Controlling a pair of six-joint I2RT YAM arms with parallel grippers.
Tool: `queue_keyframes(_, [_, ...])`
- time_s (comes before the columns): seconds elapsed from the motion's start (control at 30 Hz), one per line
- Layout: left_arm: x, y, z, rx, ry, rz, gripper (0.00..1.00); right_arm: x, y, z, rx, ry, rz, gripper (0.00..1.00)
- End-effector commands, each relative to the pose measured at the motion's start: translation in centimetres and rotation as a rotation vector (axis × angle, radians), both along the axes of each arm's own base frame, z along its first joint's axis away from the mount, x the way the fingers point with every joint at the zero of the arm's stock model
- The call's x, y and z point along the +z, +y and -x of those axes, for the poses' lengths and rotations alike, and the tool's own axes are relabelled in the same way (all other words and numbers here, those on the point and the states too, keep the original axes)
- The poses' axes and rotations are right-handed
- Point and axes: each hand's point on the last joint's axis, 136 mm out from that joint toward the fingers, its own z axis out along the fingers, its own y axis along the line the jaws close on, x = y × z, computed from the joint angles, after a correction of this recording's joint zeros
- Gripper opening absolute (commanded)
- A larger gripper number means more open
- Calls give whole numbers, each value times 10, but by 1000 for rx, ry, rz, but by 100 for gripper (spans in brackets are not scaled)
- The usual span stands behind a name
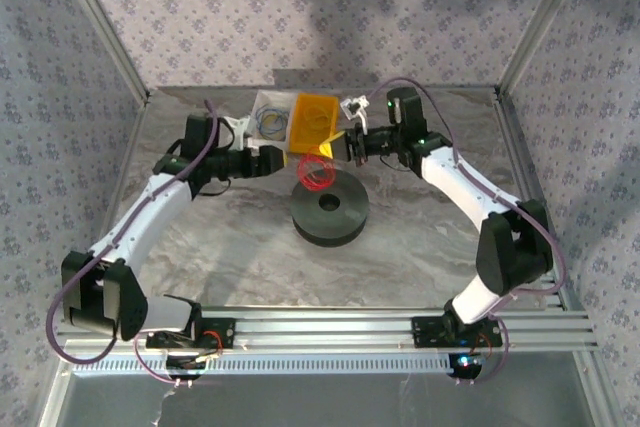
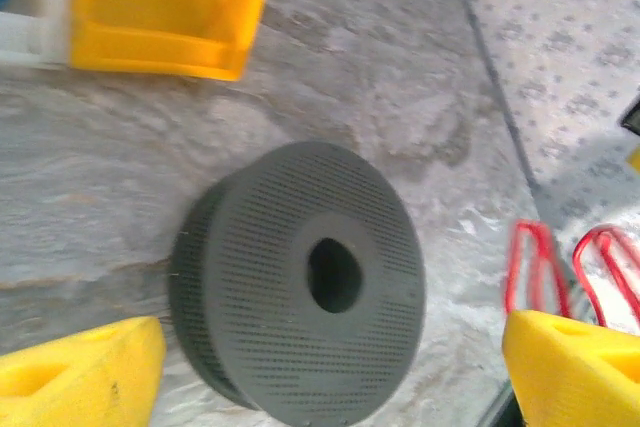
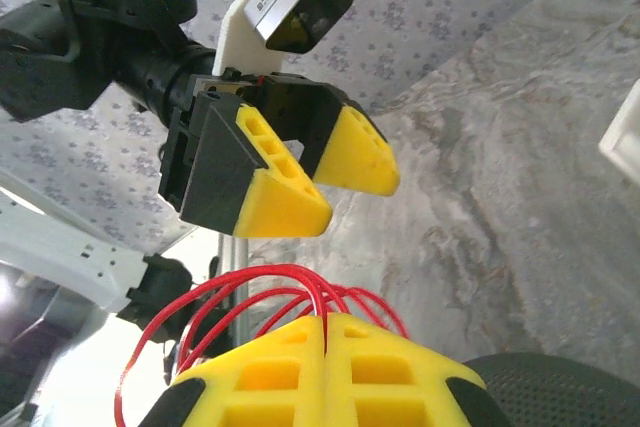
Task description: Wrap the cables
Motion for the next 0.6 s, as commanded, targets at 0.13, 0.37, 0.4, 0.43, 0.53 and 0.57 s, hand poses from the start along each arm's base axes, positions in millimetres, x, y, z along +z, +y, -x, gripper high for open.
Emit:
queue_keyframes(0.13, [36, -29, 17, -77, -117, 187, 69, 18, -7, 24, 26, -70, -77, 0])
queue_keyframes(0.37, [42, -46, 30, -108, -143, 217, 68, 17, -2, 29, 35, -102, -72, 0])
queue_keyframes(0.4, [42, -47, 32, -110, -143, 221, 69, 16, -1, 29, 35, -104, -70, 0])
queue_keyframes(0.43, [42, -49, 33, -110, -142, 225, 69, 16, 0, 29, 36, -107, -69, 0])
queue_keyframes(0.53, [39, -52, 37, -112, -139, 226, 67, 18, 3, 32, 41, -117, -72, 0])
queue_keyframes(0.57, [37, -53, 37, -112, -134, 223, 66, 18, 4, 33, 44, -121, -74, 0])
